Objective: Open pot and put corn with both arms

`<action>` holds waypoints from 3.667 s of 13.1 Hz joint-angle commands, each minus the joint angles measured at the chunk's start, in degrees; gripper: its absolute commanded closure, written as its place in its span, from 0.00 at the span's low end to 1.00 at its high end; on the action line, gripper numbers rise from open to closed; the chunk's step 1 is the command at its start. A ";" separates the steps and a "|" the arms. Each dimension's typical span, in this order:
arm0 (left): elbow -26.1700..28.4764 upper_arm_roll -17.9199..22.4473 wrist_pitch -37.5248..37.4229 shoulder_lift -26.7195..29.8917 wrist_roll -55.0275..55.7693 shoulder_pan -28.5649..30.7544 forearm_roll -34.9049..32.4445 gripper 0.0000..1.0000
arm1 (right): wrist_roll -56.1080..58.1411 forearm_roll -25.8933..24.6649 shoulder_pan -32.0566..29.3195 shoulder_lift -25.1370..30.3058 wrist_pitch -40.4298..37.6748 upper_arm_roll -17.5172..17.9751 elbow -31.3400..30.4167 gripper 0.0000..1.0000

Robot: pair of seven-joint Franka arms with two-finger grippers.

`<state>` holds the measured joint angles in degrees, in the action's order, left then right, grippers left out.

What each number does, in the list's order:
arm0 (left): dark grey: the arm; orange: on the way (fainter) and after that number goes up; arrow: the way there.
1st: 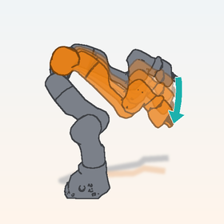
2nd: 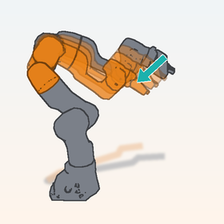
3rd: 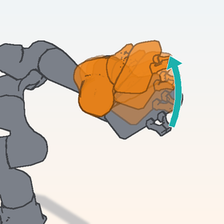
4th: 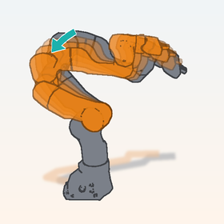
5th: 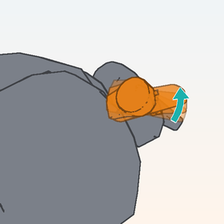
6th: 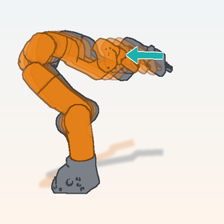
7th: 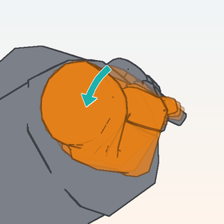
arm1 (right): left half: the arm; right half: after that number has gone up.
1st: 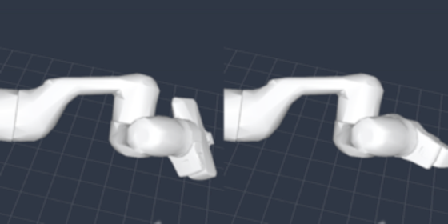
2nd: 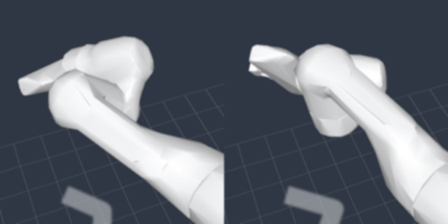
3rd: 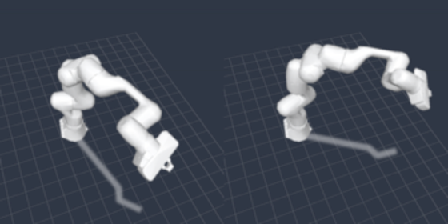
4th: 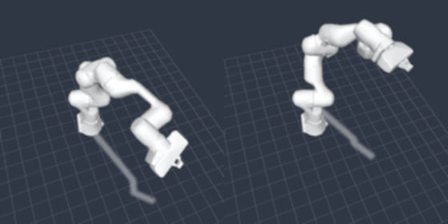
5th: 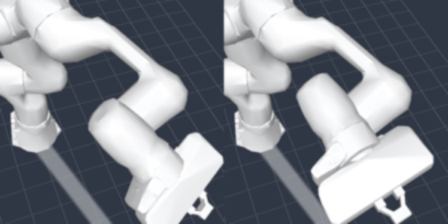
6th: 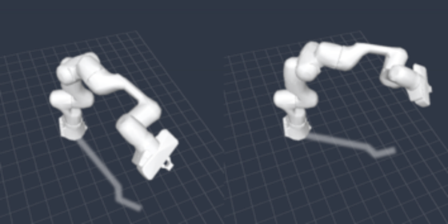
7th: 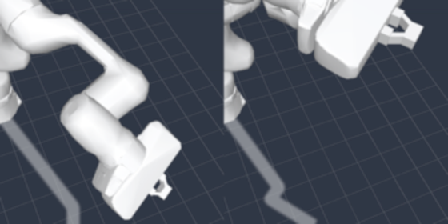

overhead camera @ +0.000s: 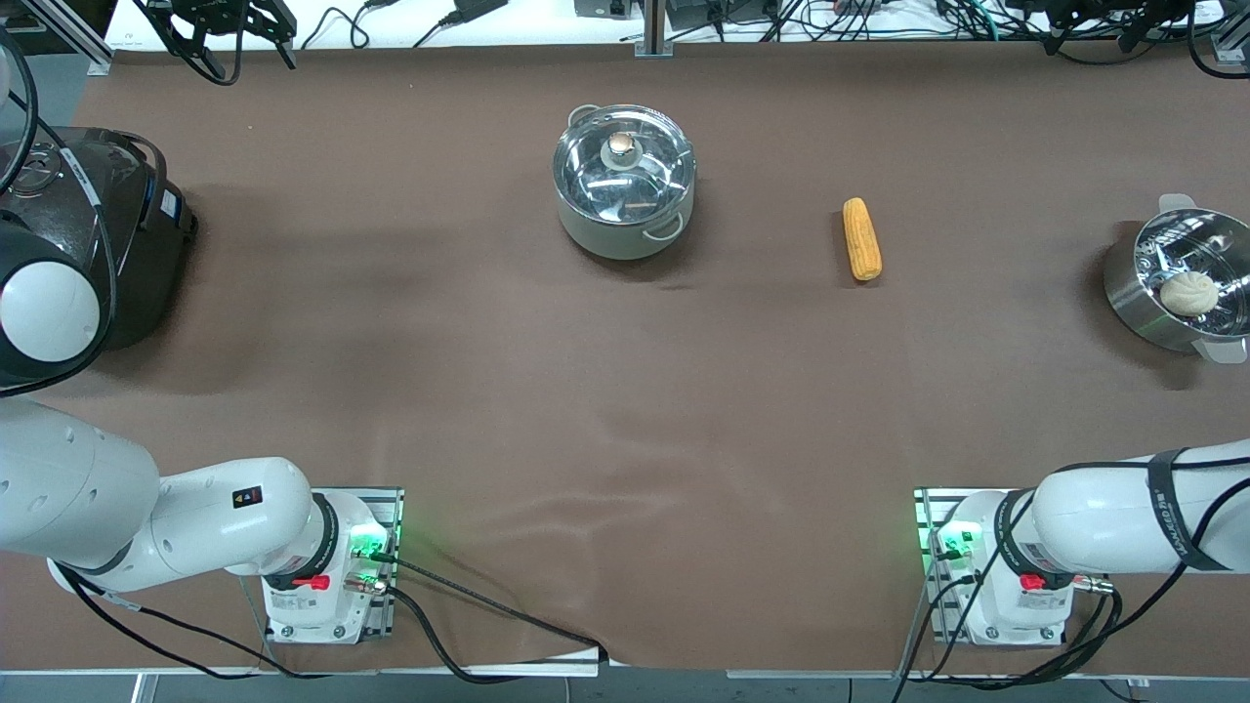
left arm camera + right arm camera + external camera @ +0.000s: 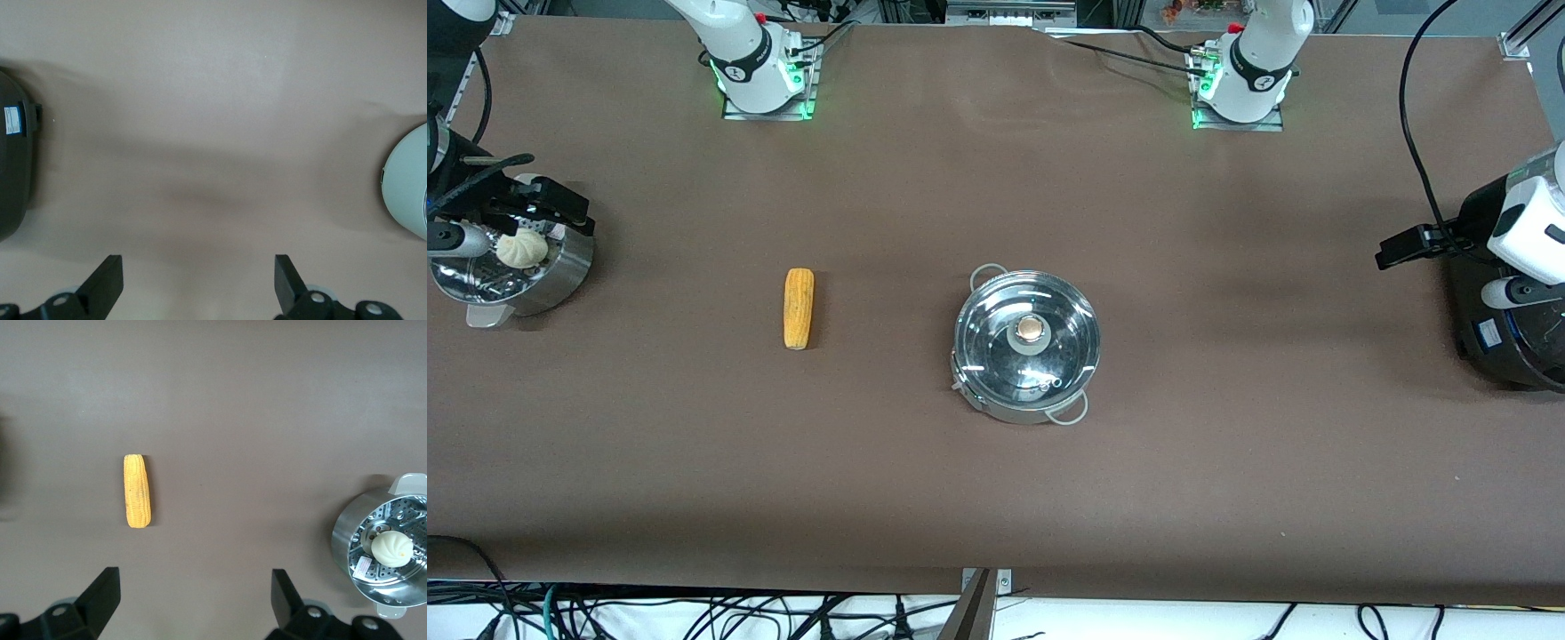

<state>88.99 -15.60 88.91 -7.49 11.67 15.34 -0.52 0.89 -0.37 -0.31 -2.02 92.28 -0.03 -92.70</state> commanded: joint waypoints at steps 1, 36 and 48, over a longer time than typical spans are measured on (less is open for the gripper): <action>1.97 -0.48 -0.41 1.95 -1.48 0.57 -1.68 0.00 | -1.49 -0.34 0.22 -0.09 -0.96 0.12 1.21 0.00; -21.75 1.45 20.06 -32.23 50.72 -38.71 0.25 0.00 | -17.75 2.04 13.75 -13.42 8.96 0.12 -1.69 0.00; -25.10 10.41 21.74 -37.78 51.96 -47.94 0.16 0.05 | -19.25 2.12 14.11 -22.23 39.82 0.12 -26.04 0.00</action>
<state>66.55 -5.74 110.99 -43.77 62.82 -31.80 1.07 -16.84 1.39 13.72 -23.51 130.98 -0.10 -118.29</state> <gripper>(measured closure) 0.013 0.000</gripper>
